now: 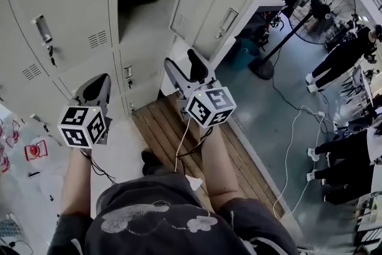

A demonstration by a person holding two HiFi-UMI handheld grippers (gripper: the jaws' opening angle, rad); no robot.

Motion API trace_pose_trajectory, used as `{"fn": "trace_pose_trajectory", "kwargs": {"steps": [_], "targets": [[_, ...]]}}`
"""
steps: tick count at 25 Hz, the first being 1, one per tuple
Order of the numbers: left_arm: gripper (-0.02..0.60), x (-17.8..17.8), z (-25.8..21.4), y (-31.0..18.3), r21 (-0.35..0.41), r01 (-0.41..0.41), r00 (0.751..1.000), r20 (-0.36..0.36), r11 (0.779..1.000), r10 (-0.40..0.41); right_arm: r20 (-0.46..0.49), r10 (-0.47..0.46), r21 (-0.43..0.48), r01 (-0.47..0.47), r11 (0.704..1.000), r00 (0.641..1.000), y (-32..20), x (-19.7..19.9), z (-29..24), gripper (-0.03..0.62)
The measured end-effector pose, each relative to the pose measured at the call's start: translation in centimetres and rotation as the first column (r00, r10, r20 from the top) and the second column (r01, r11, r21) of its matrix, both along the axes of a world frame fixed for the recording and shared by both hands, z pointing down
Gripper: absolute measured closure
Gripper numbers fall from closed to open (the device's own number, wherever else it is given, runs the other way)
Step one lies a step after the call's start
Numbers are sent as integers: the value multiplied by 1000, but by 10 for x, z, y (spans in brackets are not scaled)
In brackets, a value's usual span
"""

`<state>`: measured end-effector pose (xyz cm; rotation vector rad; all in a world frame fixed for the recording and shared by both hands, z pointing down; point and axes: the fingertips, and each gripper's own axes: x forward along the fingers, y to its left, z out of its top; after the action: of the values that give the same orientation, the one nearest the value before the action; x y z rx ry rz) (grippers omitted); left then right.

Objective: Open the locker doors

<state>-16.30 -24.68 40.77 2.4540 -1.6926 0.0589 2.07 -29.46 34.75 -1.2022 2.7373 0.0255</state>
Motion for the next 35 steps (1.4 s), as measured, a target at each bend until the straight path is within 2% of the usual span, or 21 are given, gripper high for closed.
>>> {"fn": "trace_pose_trajectory", "kwargs": {"steps": [5,10,15,21,27,35], "targets": [[574,-63,10,53,-17,129,992,-3,991,-129,-10,-109,-27,109,994,994,27,-69,14,287],[574,-118,17,94,-29,218,976,3,976,-218,1,-182,-38,182,983,983,52,-130,20,287],[574,-164,18,118,-30,294,956,-6,955,-295,-31,-266,-50,264,963,964,63,-188,27,287],[574,-222,17,129,-24,379,925,-6,925,-379,-41,-369,-7,369,929,929,67,-268,12,287],[574,-266,8,125,-10,420,908,5,908,-420,-50,-449,30,451,892,892,64,-339,-4,287],[574,-300,-3,105,12,415,910,9,910,-415,-75,-473,67,478,876,878,52,-399,-23,287]]}}
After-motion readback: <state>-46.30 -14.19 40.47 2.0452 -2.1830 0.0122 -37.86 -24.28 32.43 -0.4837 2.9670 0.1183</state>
